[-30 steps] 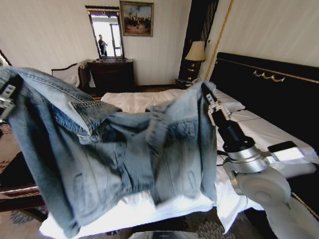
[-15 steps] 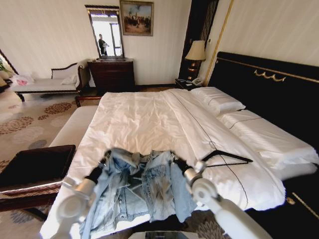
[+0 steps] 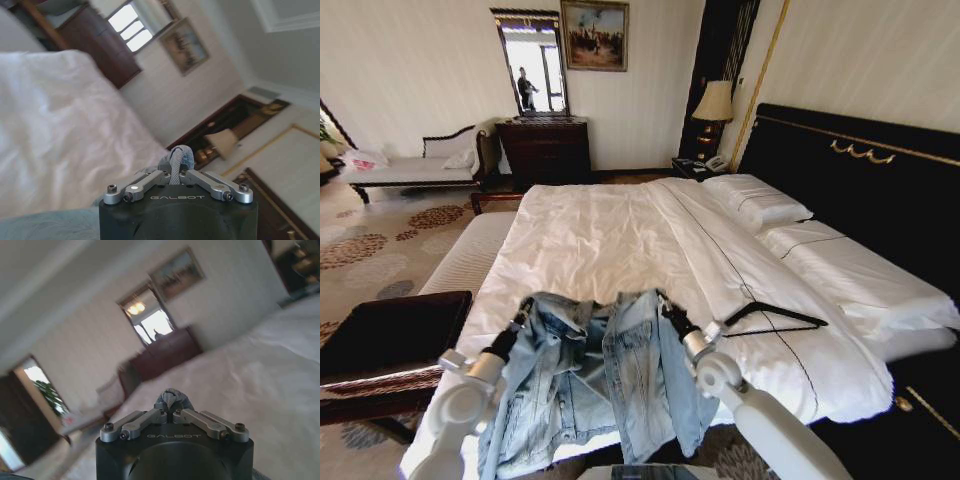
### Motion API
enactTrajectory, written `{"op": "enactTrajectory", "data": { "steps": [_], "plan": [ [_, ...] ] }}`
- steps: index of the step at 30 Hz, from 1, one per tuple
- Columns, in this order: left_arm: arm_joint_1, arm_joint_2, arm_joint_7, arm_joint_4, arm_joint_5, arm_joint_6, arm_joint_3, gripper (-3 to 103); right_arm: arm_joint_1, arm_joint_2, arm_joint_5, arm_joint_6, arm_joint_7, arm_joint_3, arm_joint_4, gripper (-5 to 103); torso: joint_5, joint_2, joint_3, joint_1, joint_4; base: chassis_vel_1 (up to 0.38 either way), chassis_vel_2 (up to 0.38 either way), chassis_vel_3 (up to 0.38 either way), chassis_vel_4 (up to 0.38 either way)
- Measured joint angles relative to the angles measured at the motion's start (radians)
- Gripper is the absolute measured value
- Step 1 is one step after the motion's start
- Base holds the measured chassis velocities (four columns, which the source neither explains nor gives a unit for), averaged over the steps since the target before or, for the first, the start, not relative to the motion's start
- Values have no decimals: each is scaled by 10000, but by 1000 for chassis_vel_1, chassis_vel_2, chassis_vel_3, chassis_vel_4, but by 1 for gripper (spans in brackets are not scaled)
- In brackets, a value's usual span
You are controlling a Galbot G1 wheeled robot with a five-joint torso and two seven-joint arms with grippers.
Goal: Pick up the clothes from the bed and hang them on the clothes hanger.
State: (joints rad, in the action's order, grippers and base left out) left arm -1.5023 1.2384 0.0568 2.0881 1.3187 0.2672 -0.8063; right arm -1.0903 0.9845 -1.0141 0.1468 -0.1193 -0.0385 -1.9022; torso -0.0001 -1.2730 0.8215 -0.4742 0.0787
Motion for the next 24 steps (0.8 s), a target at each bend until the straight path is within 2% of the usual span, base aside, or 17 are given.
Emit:
{"op": "enactTrajectory", "data": {
  "steps": [2,3,6,7,10,11,12,15,16,18,22,24],
  "plan": [
    [-21,-379,-16,1115,550,-6,-417,2,104,-165,-93,339,671,-296,-566,1,1,-2,-2,3,1,0,0,0,0],
    [-21,-379,-16,1115,550,-6,-417,2,104,-165,-93,339,671,-296,-566,1,1,-2,-2,3,1,0,0,0,0],
    [431,-1309,-225,2445,1668,-6,-1312,2,799,-496,-748,456,1026,-510,-1523,1,-2,-3,-3,3,1,0,0,0,0],
    [431,-1309,-225,2445,1668,-6,-1312,2,799,-496,-748,456,1026,-510,-1523,1,-2,-3,-3,3,1,0,0,0,0],
    [977,-2419,-286,2564,2395,-1,-2261,2,2139,-817,-1794,454,1050,-399,-1836,1,0,-3,-2,2,2,0,0,0,0],
    [1145,-2778,-287,2443,2545,-1,-2504,2,2536,-886,-1991,457,1067,-316,-1769,1,-8,-3,-2,2,-3,0,0,0,0],
    [1145,-2778,-287,2443,2545,-1,-2504,2,2536,-886,-1991,457,1067,-316,-1769,1,-8,-3,-2,2,-3,0,0,0,0],
    [1730,-4058,-315,2074,3094,-16,-3236,2,4184,-1025,-2589,499,1146,-35,-1266,1,-5,-2,-2,0,-2,0,0,0,0],
    [1730,-4058,-315,2074,3094,-16,-3236,2,4184,-1025,-2589,499,1146,-35,-1266,1,-5,-2,-2,0,-2,0,0,0,0],
    [1921,-4677,-377,2116,3507,-20,-3669,2,4920,-1054,-2974,501,1151,50,-1179,1,1,-1,0,-6,-1,0,0,0,0],
    [1734,-4946,-388,2644,3715,-22,-4097,2,5244,-1156,-3281,488,1162,-23,-1545,1,0,-1,0,-6,0,0,0,0,0],
    [1383,-4701,-387,3096,3717,-20,-4186,2,4780,-1275,-3176,499,1248,-239,-1943,1,0,-2,-1,-2,-1,0,0,0,0]
  ]
}}
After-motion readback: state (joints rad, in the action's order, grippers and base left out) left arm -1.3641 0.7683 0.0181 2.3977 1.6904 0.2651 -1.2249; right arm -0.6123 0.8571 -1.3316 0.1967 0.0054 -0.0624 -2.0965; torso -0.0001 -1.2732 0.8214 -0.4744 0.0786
